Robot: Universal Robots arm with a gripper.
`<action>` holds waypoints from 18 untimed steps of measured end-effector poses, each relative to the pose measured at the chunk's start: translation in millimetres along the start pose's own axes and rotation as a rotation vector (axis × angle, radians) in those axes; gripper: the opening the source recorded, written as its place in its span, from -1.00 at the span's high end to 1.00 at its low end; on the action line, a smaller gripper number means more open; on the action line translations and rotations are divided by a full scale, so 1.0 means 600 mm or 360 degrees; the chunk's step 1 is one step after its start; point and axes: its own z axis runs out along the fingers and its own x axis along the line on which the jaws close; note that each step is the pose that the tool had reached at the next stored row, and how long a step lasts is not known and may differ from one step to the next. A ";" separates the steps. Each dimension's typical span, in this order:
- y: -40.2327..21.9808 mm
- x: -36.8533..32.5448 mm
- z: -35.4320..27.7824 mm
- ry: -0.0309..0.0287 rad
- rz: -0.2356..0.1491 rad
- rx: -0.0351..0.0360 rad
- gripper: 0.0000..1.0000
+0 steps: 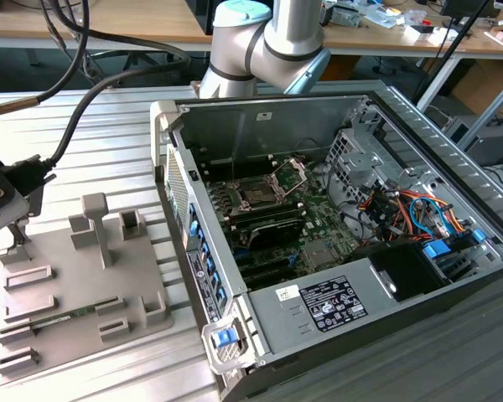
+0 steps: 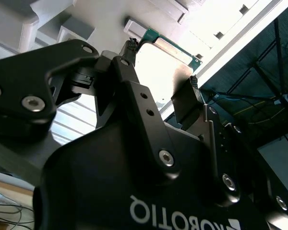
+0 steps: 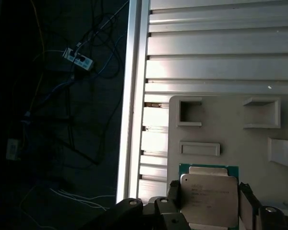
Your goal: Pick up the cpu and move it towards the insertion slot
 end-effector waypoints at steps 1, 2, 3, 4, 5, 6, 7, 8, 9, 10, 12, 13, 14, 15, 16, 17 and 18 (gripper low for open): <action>0.000 0.000 -0.001 -0.00001 0.0000 0.0000 -0.09; 0.000 0.000 -0.001 0.00001 0.0000 0.0000 -0.09; 0.000 0.000 -0.003 0.00001 0.0000 0.0000 -0.09; 0.000 0.000 -0.005 0.00001 0.0000 0.0000 -0.09; 0.000 0.000 -0.006 -0.00002 0.0000 0.0000 -0.09; 0.000 0.000 -0.006 -0.00001 0.0000 0.0000 -0.09; 0.000 0.000 -0.008 0.00000 0.0000 0.0000 -0.09; 0.001 0.000 -0.009 0.00000 0.0000 0.0000 -0.09; 0.001 0.000 -0.009 0.00000 0.0000 0.0000 -0.09; 0.001 0.000 -0.010 -0.00001 0.0000 0.0000 -0.09; 0.001 0.000 -0.011 -0.00001 0.0000 0.0000 -0.09; 0.001 0.000 -0.012 0.00000 0.0000 0.0000 -0.09; 0.001 0.000 -0.013 0.00001 0.0000 0.0000 -0.09; 0.001 0.000 -0.013 0.00001 0.0000 0.0000 -0.09; 0.001 0.000 -0.014 -0.00001 0.0000 0.0000 -0.09; 0.001 0.000 -0.014 0.00000 0.0000 0.0000 -0.09; 0.001 0.000 -0.015 0.00001 0.0000 0.0000 -0.09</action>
